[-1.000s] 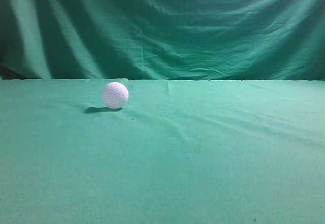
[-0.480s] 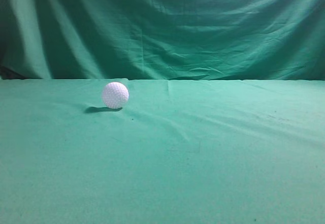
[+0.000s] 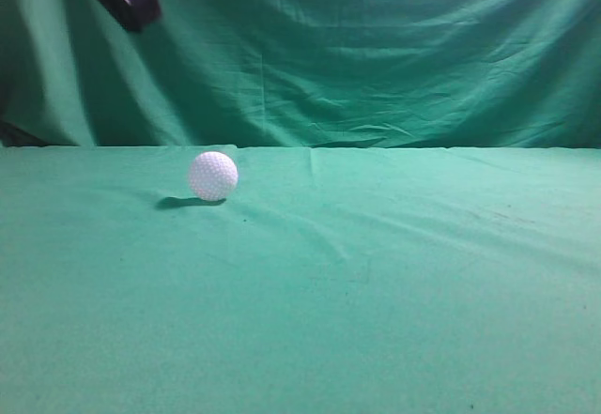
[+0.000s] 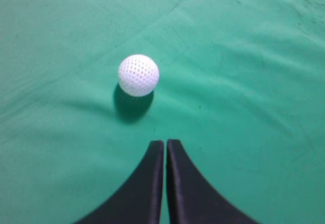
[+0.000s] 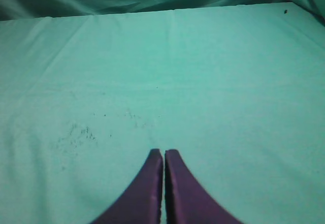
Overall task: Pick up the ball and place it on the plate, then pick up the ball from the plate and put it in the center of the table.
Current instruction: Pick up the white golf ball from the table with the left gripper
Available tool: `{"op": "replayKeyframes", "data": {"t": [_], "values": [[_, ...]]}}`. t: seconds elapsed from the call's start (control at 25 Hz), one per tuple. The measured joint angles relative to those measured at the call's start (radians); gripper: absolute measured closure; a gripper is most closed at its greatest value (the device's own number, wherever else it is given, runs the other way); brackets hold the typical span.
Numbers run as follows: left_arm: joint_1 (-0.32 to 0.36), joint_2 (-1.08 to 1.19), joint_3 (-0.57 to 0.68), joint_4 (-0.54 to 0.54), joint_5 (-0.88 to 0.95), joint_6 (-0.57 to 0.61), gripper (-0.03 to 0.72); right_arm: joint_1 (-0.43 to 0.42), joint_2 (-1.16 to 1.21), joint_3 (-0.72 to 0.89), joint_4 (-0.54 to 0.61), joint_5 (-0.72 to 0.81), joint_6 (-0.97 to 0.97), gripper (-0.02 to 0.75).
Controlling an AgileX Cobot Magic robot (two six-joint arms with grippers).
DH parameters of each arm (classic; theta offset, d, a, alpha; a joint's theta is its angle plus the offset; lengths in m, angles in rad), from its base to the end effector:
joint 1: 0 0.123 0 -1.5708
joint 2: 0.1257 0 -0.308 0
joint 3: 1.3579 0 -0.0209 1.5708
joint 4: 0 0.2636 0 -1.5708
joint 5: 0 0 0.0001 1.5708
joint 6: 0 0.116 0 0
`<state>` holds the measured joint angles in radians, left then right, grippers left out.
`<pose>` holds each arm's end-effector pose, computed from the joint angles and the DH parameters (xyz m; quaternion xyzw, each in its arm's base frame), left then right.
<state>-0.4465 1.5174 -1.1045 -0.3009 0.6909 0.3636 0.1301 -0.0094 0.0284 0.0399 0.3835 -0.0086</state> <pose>0.2978 -0.1669 0.2701 0.2967 0.9075 -0.1346 0.2651 0.0651 0.0103 0.1615 -0.0455 0.8080 0.0525 0.5851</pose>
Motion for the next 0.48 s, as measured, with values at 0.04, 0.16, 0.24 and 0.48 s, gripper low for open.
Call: {"op": "replayKeyframes", "data": {"t": [0.04,0.16,0.24,0.48], "values": [[-0.006,0.032,-0.024,0.005,0.004,-0.008,0.688,0.0,0.0,0.0,0.0,0.0,0.0,0.738],[-0.008,0.121,-0.099,0.014,0.013,-0.034,0.688,0.0,0.0,0.0,0.0,0.0,0.0,0.738],[-0.009,0.176,-0.155,0.02,0.021,-0.04,0.688,0.0,0.0,0.0,0.0,0.0,0.0,0.738],[-0.009,0.325,-0.264,0.023,0.088,-0.047,0.53,0.0,0.0,0.0,0.0,0.0,0.0,0.738]]}}
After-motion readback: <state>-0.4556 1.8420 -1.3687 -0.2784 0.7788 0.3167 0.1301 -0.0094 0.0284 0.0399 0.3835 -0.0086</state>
